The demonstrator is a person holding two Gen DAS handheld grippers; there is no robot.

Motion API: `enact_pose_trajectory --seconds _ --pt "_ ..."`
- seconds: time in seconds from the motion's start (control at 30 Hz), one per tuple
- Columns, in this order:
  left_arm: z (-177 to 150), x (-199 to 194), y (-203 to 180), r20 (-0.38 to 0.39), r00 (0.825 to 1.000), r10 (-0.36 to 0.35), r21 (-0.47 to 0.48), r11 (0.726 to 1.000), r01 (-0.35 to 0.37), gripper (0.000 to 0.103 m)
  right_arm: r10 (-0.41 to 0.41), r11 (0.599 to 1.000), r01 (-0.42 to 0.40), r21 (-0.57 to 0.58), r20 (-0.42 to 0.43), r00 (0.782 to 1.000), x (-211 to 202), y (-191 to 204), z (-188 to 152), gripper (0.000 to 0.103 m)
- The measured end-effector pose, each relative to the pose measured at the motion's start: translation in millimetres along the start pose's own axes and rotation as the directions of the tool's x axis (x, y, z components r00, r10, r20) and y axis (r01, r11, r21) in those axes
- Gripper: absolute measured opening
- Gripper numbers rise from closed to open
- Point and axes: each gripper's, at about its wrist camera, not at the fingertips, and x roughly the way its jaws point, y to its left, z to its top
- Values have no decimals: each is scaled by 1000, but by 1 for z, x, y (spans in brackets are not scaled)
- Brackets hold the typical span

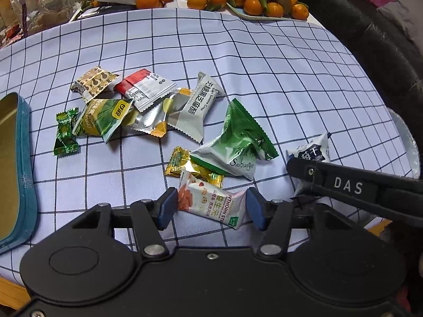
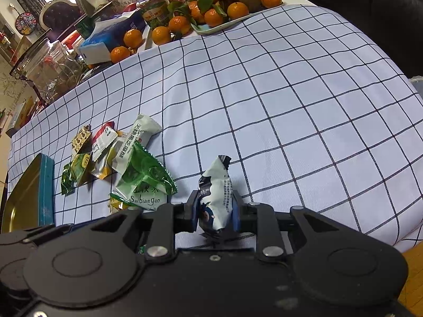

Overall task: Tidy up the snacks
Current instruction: 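Grasp the white-red hawthorn candy with the left gripper while the right grasps the blue-white cartoon packet, then carry both snacks over the gold tray and open both grippers to drop them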

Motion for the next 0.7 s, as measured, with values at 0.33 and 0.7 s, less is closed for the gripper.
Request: enact_pose_trajectory --seconds 0.33,0.7 --pt "-2 -10 10 25 1000 16 -30 999 -16 48 54 996 -56 74 31 998 -9 -5 1 23" --pt "3 -47 47 115 992 48 -134 990 -32 48 93 980 -109 168 102 990 -21 4 12 23"
